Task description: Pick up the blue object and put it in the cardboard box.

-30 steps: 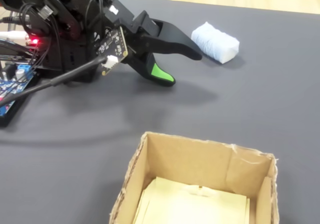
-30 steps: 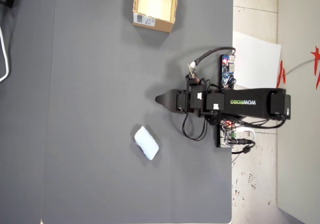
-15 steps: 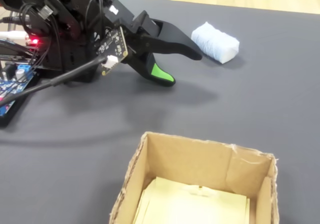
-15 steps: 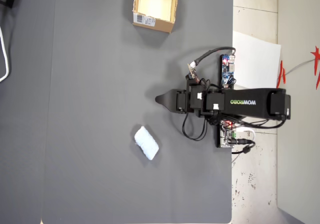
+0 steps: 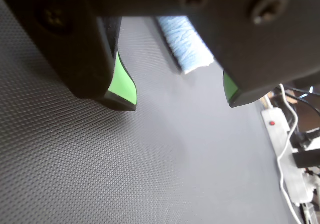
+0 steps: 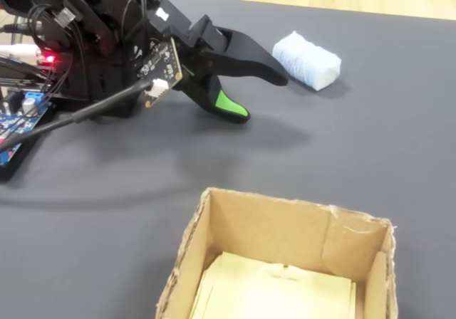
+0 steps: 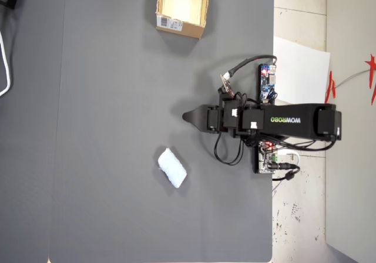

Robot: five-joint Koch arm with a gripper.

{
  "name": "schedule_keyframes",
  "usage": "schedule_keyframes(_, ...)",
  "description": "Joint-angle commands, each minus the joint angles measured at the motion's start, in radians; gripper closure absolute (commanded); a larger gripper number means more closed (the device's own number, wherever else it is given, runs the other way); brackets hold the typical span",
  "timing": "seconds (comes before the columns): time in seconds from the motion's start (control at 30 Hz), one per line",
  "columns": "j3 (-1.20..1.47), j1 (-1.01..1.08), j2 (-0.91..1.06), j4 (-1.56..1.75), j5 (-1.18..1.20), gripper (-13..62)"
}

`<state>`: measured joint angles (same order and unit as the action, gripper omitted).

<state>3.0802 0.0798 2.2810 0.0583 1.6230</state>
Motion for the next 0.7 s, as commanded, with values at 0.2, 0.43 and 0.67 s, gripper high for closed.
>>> schedule_keyframes(0.2, 0.038, 0.002, 0.087, -0.084, 0.021, 14.9)
schedule_keyframes(0.43, 0.038, -0.003, 0.087, 0.012, 0.103, 14.9)
schedule_keyframes(0.67, 0.037, -0.097, 0.087, 0.172, 0.201, 15.1)
